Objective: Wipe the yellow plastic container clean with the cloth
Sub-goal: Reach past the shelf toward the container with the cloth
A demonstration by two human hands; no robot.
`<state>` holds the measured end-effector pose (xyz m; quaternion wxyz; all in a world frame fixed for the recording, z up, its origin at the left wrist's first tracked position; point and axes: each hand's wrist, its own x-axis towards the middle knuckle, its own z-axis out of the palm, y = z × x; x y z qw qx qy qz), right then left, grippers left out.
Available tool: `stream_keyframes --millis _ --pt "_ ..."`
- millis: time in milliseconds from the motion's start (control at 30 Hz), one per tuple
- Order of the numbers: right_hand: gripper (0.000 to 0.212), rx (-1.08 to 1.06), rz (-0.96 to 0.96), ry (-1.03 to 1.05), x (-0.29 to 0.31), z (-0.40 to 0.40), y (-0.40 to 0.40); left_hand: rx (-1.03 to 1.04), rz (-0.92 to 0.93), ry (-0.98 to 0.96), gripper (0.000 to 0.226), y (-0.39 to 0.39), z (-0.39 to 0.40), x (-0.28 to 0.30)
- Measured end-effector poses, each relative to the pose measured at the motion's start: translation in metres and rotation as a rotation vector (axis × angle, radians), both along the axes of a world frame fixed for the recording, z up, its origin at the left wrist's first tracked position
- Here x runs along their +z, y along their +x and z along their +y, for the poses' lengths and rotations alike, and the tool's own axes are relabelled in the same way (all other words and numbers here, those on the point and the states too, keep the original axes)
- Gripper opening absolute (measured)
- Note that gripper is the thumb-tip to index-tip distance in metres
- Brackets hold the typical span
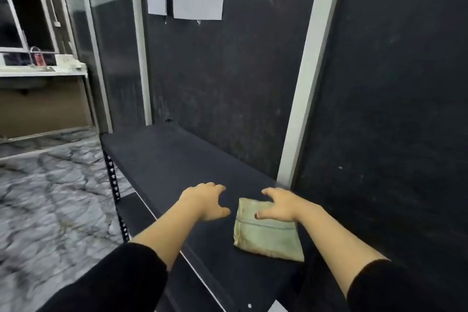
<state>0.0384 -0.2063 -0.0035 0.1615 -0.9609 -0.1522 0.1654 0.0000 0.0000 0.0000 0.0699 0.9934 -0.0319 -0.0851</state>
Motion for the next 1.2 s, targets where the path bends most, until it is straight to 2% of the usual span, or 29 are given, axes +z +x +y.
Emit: stream_keyframes --millis 100,200,300,467,667,900,1067,1167,1200 --pt "0.089 0.021 0.01 -0.071 -0.022 0.001 -0.002 0.02 0.084 -0.044 0.073 -0.005 -0.001 -0.026" --pt "0.094 0.047 0.01 -0.087 -0.047 0.003 -0.002 0.032 0.094 -0.064 0.073 -0.009 -0.001 -0.057" --pt "0.092 0.037 -0.04 -0.058 -0.064 0.002 -0.002 0.047 0.018 -0.095 0.069 -0.011 -0.004 -0.081" --pt "0.084 -0.004 -0.237 -0.031 -0.092 0.0 -0.012 0.082 -0.143 -0.123 0.065 -0.017 -0.009 -0.109" --pt "0.076 -0.009 -0.353 0.014 -0.096 -0.002 -0.014 0.09 -0.22 -0.144 0.09 -0.015 -0.008 -0.116" --pt "0.045 -0.027 -0.5 -0.058 -0.092 0.004 -0.019 0.106 -0.236 -0.165 0.089 -0.014 -0.01 -0.116" --pt "0.045 -0.051 -0.487 -0.155 -0.091 0.008 -0.024 0.106 -0.22 -0.15 0.071 -0.014 -0.011 -0.115" --pt "0.043 -0.069 -0.452 -0.145 -0.089 0.008 -0.025 0.103 -0.209 -0.155 0.083 -0.015 -0.011 -0.114" --pt "0.043 -0.076 -0.441 -0.131 -0.088 0.008 -0.026 0.103 -0.208 -0.155 0.08 -0.016 -0.01 -0.114"
